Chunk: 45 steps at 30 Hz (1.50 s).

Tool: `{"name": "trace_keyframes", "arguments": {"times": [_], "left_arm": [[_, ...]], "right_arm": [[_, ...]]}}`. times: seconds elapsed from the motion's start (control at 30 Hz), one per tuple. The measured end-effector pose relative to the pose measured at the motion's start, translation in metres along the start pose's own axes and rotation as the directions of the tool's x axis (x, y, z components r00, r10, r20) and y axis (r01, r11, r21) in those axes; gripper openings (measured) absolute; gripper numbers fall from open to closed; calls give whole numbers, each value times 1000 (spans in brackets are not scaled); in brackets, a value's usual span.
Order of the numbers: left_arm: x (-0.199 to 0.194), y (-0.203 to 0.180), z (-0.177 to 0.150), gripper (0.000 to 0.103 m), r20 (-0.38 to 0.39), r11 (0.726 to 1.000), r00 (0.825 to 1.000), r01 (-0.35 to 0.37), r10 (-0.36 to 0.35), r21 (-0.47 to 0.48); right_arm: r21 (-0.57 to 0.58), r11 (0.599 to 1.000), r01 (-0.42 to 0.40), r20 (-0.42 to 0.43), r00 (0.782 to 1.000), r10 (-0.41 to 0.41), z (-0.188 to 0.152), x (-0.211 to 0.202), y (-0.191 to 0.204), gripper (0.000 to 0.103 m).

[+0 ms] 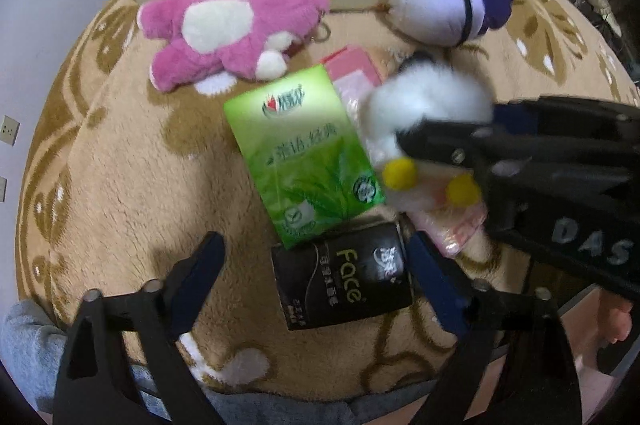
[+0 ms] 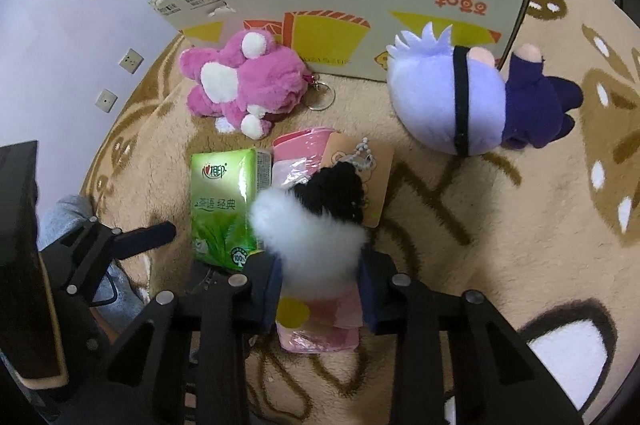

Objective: Organize soft objects
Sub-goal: 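Grasp the white fluffy pom-pom plush with the right tool while the left tool grasps the black Face tissue pack, then lift the pom-pom plush and tissue pack and carry both over the box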

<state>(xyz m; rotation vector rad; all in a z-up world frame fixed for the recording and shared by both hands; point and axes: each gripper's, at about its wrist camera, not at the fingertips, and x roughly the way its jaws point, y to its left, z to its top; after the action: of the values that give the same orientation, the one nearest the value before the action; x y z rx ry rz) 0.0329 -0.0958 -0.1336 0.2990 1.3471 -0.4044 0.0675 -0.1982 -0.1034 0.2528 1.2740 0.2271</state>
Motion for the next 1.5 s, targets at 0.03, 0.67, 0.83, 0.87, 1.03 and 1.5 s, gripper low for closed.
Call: {"name": "trace_keyframes", "arguments": {"times": [0.03, 0.67, 0.83, 0.87, 1.03, 1.5], "left_arm": [[2, -2, 0, 82, -10, 1000, 1000, 4, -4, -3], [-62, 27, -20, 65, 244, 992, 965, -73, 96, -103], [-88, 35, -16, 65, 356, 986, 923, -109, 148, -128], [-92, 34, -12, 65, 376, 985, 913, -116, 157, -129], [-109, 39, 0, 65, 450, 981, 875, -127, 180, -146], [-145, 46, 32, 65, 618, 961, 736, -202, 277, -190]], "right_arm": [[-2, 1000, 1, 3, 1000, -1, -1, -2, -1, 34], [-4, 1000, -10, 200, 980, 11, -14, -67, -7, 32], [0, 1000, -7, 271, 963, 7, -16, -86, -7, 32], [0, 1000, -8, 285, 959, 8, -17, -90, -8, 32], [3, 1000, -7, 368, 930, 6, -17, -107, -7, 32], [14, 1000, 4, 535, 845, -11, -7, -144, -5, 32]]}}
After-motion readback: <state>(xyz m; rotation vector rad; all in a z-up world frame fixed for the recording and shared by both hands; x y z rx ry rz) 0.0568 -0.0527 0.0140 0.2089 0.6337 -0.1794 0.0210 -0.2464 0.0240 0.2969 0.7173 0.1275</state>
